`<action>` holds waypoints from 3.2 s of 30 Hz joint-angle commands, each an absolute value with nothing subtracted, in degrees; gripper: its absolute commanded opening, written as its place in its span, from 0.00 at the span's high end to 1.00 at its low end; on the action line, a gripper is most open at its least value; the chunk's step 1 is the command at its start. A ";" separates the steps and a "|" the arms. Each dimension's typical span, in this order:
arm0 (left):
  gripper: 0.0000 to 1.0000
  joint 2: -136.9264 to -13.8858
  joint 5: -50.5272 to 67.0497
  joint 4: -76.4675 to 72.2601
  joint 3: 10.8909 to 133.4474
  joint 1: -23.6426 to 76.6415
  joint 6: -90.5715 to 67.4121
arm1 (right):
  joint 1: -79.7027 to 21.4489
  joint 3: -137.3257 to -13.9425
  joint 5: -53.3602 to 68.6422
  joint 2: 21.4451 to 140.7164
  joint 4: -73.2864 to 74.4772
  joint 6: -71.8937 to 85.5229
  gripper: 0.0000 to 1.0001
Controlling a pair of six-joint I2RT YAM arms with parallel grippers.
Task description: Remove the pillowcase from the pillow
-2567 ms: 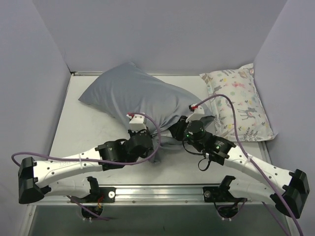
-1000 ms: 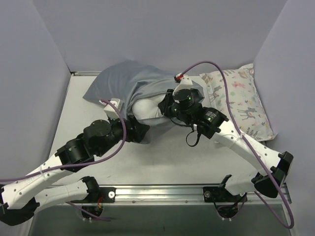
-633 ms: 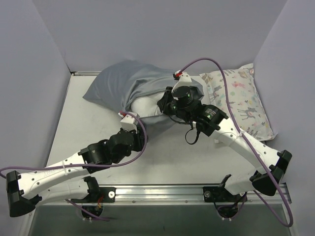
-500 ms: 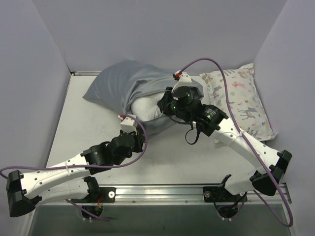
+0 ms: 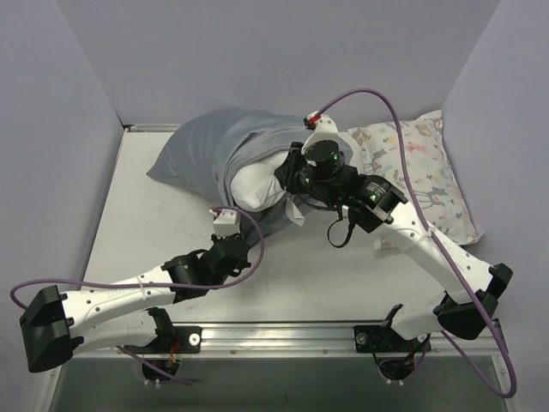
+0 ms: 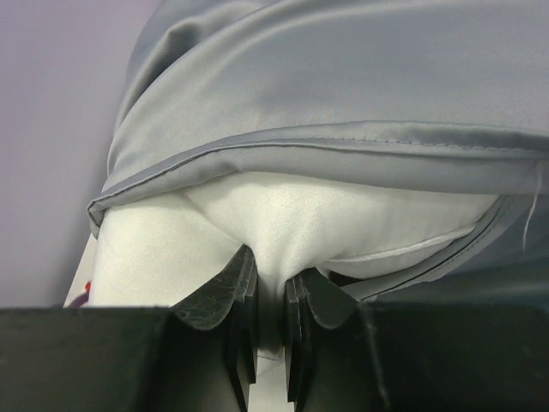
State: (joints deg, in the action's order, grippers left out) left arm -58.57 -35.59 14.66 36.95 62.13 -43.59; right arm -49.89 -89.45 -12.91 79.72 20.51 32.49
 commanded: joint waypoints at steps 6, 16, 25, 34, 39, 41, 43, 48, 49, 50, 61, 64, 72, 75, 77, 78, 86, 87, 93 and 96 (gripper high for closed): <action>1.00 -60.56 -23.03 9.49 31.55 41.06 -50.89 | -50.19 -83.16 -12.93 67.60 13.45 34.54 1.00; 0.56 -50.21 -17.15 14.05 36.47 39.63 -47.81 | -50.98 -55.38 -10.64 55.20 5.72 38.94 1.00; 0.30 -35.51 -12.06 21.72 41.56 45.79 -40.02 | -51.33 -49.93 -8.88 55.90 2.90 39.20 1.00; 0.12 -55.34 -13.01 17.58 57.38 50.80 -24.63 | -51.77 -50.18 -8.88 55.90 2.81 39.29 1.00; 0.07 -63.79 -14.67 17.14 64.94 51.59 -19.17 | -52.03 -51.50 -8.79 55.99 3.69 38.50 1.00; 0.05 -68.27 -16.26 17.31 67.66 51.07 -16.18 | -52.29 -51.50 -8.88 55.99 3.78 38.50 1.00; 0.07 -73.53 -15.65 18.01 72.49 50.28 -14.25 | -52.64 -51.33 -8.96 56.08 3.78 38.67 1.00; 0.44 -82.60 -17.58 18.54 83.81 49.05 -12.04 | -54.31 -51.33 -9.14 55.73 4.04 38.15 1.00; 0.67 -85.49 -17.93 19.15 85.41 47.74 -11.61 | -54.75 -51.15 -9.23 55.55 4.13 37.88 1.00; 0.79 -86.82 -19.15 19.42 87.17 47.20 -11.43 | -55.19 -51.15 -9.84 55.37 4.13 37.53 1.00; 1.00 -95.97 -26.72 18.98 90.53 30.16 -20.73 | -60.29 -49.31 -14.15 47.82 5.18 35.60 1.00; 1.00 -96.50 -23.84 19.16 89.12 29.44 -20.48 | -60.21 -51.32 -14.68 49.47 5.80 34.28 1.00; 0.93 -81.86 -15.65 13.98 74.11 35.24 -21.00 | -51.80 -64.49 -5.30 57.38 10.10 31.90 1.00; 0.70 -77.62 -14.86 14.06 71.11 37.35 -19.52 | -49.31 -67.32 -0.80 59.32 12.56 31.64 1.00; 0.40 -73.75 -15.20 15.20 71.10 38.84 -18.55 | -49.22 -68.90 -0.53 60.03 13.62 31.29 1.00; 0.33 -72.52 -15.38 15.55 71.28 39.46 -17.50 | -49.04 -69.08 -0.44 60.38 13.88 31.29 1.00; 0.08 -61.27 -18.80 21.62 75.32 48.15 -11.96 | -48.43 -71.09 2.63 62.14 14.59 31.46 1.00; 0.08 -60.22 -19.24 21.88 75.24 49.56 -10.39 | -48.25 -71.63 2.90 62.66 14.76 31.38 1.00; 0.06 -53.88 -25.74 22.68 71.46 62.74 -5.11 | -47.55 -75.84 4.83 64.86 16.35 31.46 1.00; 0.06 -54.22 -27.24 22.33 68.82 68.19 -1.51 | -46.94 -77.42 6.32 65.82 16.52 32.25 1.00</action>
